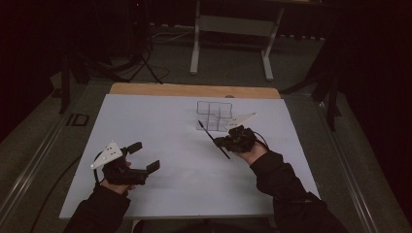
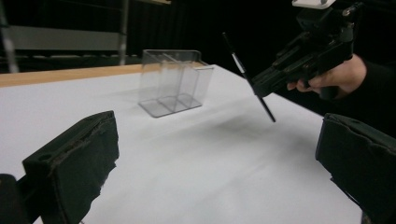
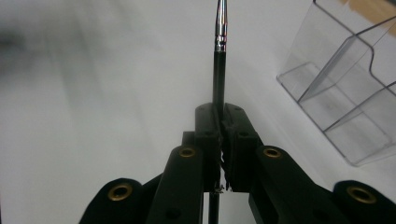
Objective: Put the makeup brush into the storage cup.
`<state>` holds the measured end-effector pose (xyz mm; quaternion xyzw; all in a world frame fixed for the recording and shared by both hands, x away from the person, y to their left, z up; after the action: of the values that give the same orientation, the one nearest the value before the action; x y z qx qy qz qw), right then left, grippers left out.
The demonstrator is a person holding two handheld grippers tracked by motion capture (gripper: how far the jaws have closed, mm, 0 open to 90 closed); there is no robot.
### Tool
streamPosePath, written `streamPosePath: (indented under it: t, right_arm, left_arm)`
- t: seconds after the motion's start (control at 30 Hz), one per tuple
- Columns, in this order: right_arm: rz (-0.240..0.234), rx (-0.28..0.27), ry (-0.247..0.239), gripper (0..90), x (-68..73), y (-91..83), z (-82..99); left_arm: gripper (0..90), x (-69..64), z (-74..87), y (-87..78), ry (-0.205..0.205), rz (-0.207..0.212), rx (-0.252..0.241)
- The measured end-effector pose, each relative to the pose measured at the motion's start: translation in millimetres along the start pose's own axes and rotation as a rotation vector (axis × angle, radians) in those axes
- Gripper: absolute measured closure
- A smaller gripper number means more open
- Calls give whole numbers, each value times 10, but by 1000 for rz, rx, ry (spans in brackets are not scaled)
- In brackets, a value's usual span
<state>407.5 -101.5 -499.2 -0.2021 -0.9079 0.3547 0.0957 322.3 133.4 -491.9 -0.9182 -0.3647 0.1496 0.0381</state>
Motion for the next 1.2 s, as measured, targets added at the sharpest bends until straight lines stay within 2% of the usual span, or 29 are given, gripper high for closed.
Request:
streamPosePath:
  t: [0.13, 0.23, 0.33, 0.43, 0.47, 0.5, 0.57, 0.73, 0.83, 1.07, 1.2]
  right_arm:
    - [-10, -21, -2, 856, 41, -9, -13]
    - [-15, -39, -4, 857, 86, -10, -28]
    - [-16, -42, -13, 857, 114, 3, -29]
    - [-14, -50, -23, 856, 129, 4, -38]
    - [-14, -50, -23, 856, 129, 4, -38]
    - [-11, -51, -27, 856, 130, 2, -40]
    - [-9, -65, -21, 857, 135, -16, -53]
    - [-7, -71, -27, 857, 137, -31, -59]
    - [-10, -78, -25, 856, 145, -33, -67]
    - [-9, -88, -31, 856, 169, -24, -94]
    - [-10, -91, -40, 856, 186, -24, -120]
  left_arm:
    - [2, -66, -15, 142, -16, 58, 12]
    - [2, -108, -45, 238, -27, 104, -2]
    - [2, -151, -42, 346, -20, 151, 19]
    - [16, -199, -31, 450, -30, 191, 38]
    - [24, -199, -31, 450, -30, 191, 38]
    - [24, -231, -26, 526, -33, 213, 42]
    - [44, -245, -26, 588, -23, 218, 42]
    - [82, -229, -68, 693, -49, 228, 11]
    - [117, -222, -99, 725, -47, 234, -9]
    - [171, -261, -123, 829, -48, 245, 2]
    - [248, -317, -130, 917, -57, 265, 16]
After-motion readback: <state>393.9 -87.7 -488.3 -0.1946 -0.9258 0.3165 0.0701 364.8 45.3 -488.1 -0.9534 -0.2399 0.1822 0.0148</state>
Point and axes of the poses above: each handheld gripper's, and its own axes: y roughly forward along the jaws, z roughly out of its underside, x roughly to its left, the point moved 9 cm from there along y, roughly forward along the jaws, and after that the axes turned 1 degree about -x, right-handed, at the moved point
